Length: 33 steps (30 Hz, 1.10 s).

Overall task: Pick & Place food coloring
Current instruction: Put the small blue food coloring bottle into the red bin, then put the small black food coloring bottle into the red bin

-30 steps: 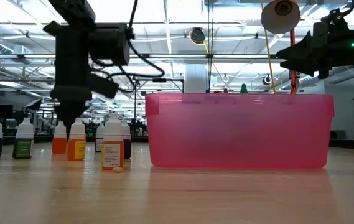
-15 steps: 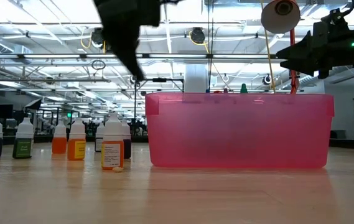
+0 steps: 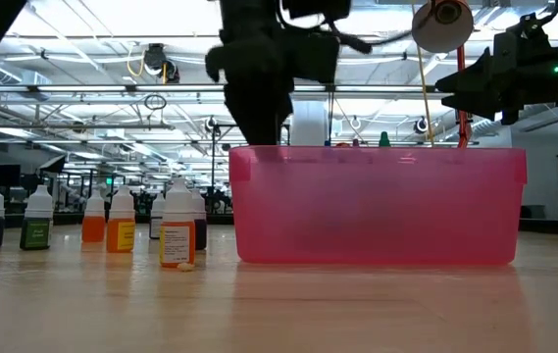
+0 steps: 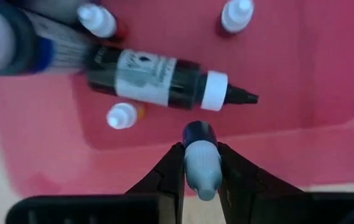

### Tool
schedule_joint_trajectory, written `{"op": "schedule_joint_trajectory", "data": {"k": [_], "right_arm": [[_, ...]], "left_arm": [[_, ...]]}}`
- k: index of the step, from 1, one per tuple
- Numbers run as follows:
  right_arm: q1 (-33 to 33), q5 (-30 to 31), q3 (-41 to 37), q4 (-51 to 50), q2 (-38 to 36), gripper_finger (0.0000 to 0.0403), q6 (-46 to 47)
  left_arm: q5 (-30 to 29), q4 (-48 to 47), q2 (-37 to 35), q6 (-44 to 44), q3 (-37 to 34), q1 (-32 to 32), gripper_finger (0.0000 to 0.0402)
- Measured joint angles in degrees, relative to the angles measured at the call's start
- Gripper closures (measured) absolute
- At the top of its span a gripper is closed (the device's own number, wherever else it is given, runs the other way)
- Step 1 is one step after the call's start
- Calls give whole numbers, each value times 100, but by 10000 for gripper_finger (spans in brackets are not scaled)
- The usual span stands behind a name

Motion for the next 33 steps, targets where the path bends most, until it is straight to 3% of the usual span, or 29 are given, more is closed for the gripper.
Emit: {"op": "schedule_joint_trajectory", "data": {"k": [19, 27, 33], "right_arm": [[-1, 0, 1, -6, 0, 124, 4], [-1, 0, -1, -12, 0, 124, 4], [-1, 0, -1, -19, 0, 124, 4]], "left_arm": [[477, 133, 717, -229, -3, 170, 327], [435, -26, 624, -249, -12, 170, 200], [282, -380, 193, -675, -12, 234, 157]]}}
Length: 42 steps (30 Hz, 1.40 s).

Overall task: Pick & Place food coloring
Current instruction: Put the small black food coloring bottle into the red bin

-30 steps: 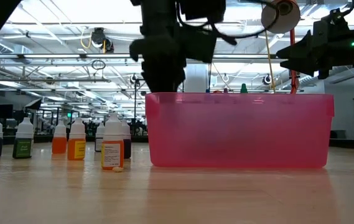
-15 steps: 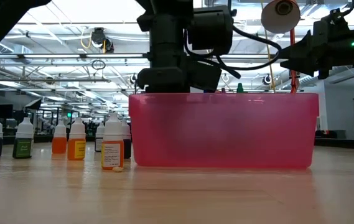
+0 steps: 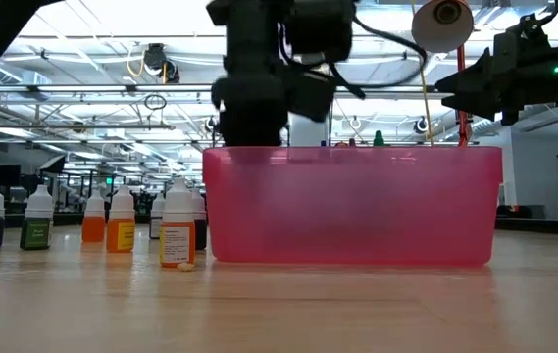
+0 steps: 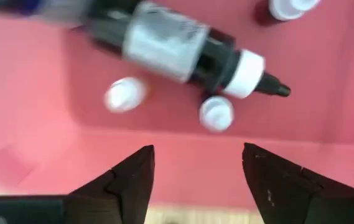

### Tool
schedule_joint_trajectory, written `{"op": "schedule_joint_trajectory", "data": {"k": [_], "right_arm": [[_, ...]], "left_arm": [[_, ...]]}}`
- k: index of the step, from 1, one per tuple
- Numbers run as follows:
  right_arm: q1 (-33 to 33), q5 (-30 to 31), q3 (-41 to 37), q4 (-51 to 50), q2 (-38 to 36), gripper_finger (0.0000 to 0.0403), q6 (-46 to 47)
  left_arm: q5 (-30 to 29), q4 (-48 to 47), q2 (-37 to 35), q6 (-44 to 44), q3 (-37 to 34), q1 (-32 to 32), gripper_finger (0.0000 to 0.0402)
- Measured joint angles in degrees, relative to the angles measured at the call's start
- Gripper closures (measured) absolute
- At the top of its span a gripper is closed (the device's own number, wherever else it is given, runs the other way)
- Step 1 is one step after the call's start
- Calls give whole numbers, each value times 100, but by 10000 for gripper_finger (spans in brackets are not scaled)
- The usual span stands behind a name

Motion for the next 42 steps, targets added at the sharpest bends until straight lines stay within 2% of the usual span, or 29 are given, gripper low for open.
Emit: {"op": "schedule_joint_trajectory", "data": {"k": [5, 10, 12, 18, 23, 27, 33, 42], "right_arm": [[0, 0, 0, -15, 0, 124, 1], [0, 0, 0, -118, 0, 124, 0], [2, 0, 2, -117, 13, 124, 8], [2, -2, 0, -156, 62, 124, 153], [2, -2, 0, -155, 68, 124, 155], [2, -2, 2, -152, 68, 124, 155], [2, -2, 0, -151, 68, 124, 155], [2, -2, 0, -151, 68, 124, 155]], "left_arm": [[-168, -757, -335, -623, -3, -46, 148], [-916, -1210, -523, -885, -339, -262, 155], [-947, -996, -666, -827, -585, -277, 161], [-530, -71, -1338, -867, -1705, -86, 178], [-494, 439, -1933, -1302, -2740, 96, 188], [-502, 1017, -2187, -1627, -3281, 156, 185], [-303, 1569, -2201, -1696, -3728, 110, 179], [-279, 2504, -2201, -1784, -4131, 110, 196]]}}
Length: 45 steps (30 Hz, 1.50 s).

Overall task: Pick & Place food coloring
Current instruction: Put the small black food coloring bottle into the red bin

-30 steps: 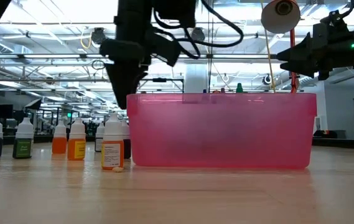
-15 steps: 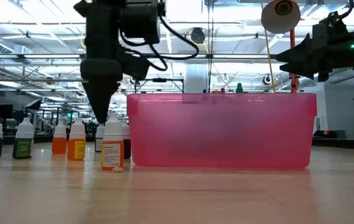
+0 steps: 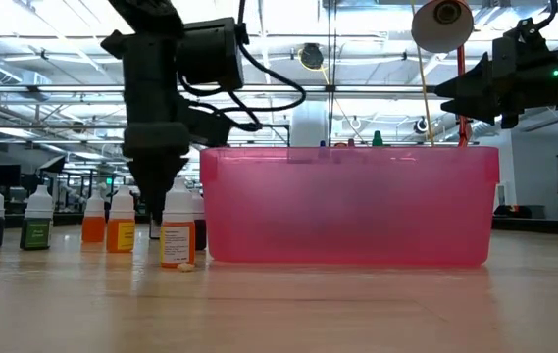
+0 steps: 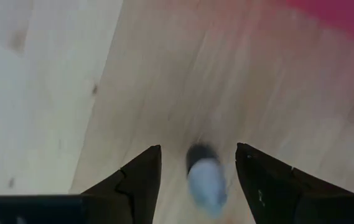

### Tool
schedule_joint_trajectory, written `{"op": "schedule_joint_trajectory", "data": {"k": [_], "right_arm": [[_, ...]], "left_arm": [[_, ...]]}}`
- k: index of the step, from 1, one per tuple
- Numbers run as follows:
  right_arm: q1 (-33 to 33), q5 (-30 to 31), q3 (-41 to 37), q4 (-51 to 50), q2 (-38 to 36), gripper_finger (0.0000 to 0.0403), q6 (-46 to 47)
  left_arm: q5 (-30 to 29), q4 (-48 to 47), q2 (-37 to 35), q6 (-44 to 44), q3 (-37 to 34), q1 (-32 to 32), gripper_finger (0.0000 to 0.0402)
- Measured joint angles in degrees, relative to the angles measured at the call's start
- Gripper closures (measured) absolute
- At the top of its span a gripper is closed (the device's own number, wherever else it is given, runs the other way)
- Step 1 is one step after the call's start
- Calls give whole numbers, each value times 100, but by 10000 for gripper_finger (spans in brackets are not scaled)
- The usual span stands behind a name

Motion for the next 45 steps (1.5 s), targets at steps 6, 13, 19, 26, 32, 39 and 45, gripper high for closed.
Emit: {"op": "schedule_joint_trajectory", "data": {"k": [6, 13, 19, 26, 32, 39, 45], "right_arm": [[0, 0, 2, 0, 0, 124, 0], [0, 0, 2, 0, 0, 124, 0], [0, 0, 0, 0, 0, 124, -1], [0, 1, 1, 0, 0, 124, -2], [0, 0, 2, 0, 0, 124, -2], [0, 0, 1, 0, 0, 124, -1], [0, 2, 0, 2, -2, 124, -2]], "left_arm": [[130, 27, 0, -2, -24, 0, 213], [146, -26, 0, -134, -24, 2, 239], [184, -89, 2, -145, -24, 2, 270], [192, -87, 2, -17, -24, 2, 332], [100, -559, 13, 178, 392, 2, 332], [-557, -1543, 9, 765, 2042, -209, 332], [-828, -1967, 410, 1116, 3197, -614, 332]]}}
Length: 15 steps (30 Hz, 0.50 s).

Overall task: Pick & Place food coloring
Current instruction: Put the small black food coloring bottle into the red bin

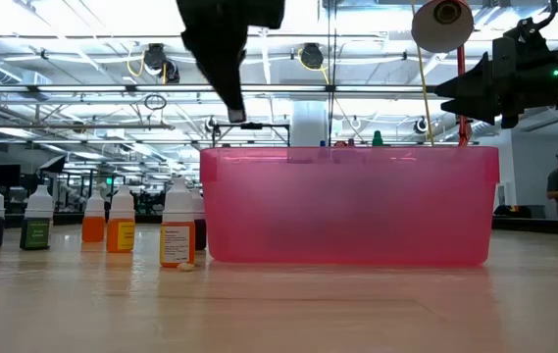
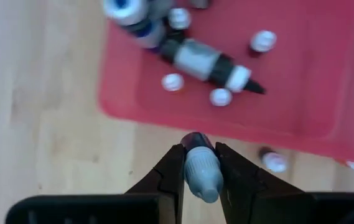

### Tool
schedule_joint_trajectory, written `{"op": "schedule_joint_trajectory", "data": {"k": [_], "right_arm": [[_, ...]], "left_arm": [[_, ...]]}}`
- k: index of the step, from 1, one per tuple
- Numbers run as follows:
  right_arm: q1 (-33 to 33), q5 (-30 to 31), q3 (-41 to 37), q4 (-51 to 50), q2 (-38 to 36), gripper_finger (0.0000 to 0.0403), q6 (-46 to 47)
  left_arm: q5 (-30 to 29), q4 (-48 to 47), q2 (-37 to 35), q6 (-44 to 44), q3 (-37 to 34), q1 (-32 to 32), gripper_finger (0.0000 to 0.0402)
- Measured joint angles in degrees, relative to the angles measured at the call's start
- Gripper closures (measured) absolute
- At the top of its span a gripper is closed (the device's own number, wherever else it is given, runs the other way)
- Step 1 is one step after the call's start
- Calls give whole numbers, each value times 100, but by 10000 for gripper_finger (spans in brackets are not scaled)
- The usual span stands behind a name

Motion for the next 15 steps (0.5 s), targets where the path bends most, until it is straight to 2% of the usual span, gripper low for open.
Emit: {"op": "schedule_joint_trajectory", "data": {"k": [9, 15], "right_arm": [[0, -2, 2, 0, 0, 124, 0], [0, -1, 2, 63, 0, 124, 0]], "left_arm": [[610, -56, 1355, 545, 983, -536, 332], [1106, -8, 1776, 700, 1175, -504, 332]]}}
